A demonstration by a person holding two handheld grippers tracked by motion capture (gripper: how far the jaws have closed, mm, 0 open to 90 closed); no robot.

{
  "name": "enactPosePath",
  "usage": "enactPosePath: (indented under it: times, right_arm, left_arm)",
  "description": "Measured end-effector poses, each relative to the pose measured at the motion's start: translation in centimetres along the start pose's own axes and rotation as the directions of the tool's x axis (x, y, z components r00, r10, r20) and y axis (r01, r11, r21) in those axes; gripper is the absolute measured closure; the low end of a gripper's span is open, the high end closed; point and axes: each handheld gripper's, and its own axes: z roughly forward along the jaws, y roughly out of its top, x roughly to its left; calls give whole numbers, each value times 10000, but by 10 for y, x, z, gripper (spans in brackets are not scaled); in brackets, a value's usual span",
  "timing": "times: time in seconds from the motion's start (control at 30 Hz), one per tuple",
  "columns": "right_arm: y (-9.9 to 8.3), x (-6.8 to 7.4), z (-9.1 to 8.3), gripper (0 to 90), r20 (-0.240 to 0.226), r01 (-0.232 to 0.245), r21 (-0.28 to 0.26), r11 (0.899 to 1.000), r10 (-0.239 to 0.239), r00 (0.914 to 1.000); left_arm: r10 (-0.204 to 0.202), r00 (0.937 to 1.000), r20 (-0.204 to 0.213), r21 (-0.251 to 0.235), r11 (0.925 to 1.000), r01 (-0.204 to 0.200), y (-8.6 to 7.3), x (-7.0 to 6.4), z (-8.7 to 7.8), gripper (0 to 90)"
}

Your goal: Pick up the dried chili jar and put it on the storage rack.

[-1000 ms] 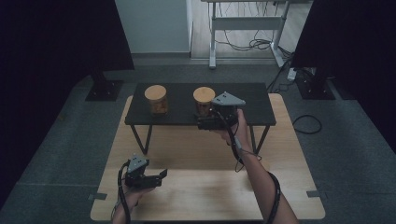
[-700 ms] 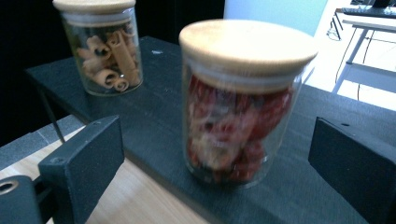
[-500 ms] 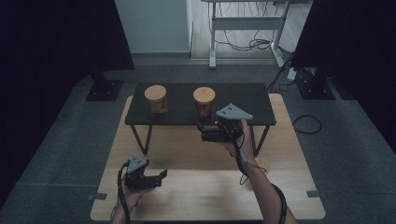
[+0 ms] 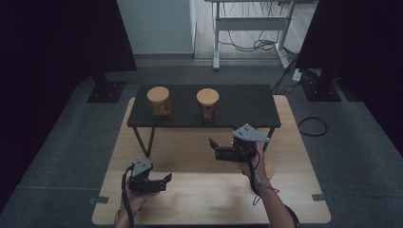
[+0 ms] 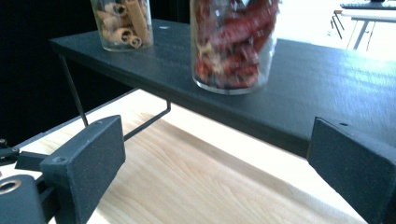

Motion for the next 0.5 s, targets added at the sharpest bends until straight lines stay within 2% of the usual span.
enactPosePath:
  times: [0.27, 0.3, 0.37, 0.5]
  right_arm:
    - [-24, 3, -10, 37, -4, -255, 99, 9996, 255, 9997]
    - [-33, 4, -12, 38, -70, -378, 125, 9992, 379, 9993]
    - [-37, 5, -13, 37, -98, -398, 171, 9991, 400, 9992]
    - [-58, 7, -14, 35, -188, -743, 423, 9963, 752, 9970]
  left_arm:
    - [14, 10000, -10, 19, 10000, -14, 0, -2, 1, 102]
    - [12, 10000, -7, 30, 10000, -12, 0, -1, 1, 102]
    - [25, 10000, -14, 54, 10000, -25, 0, -2, 1, 101]
    - [22, 10000, -18, 73, 10000, -22, -1, -2, 1, 101]
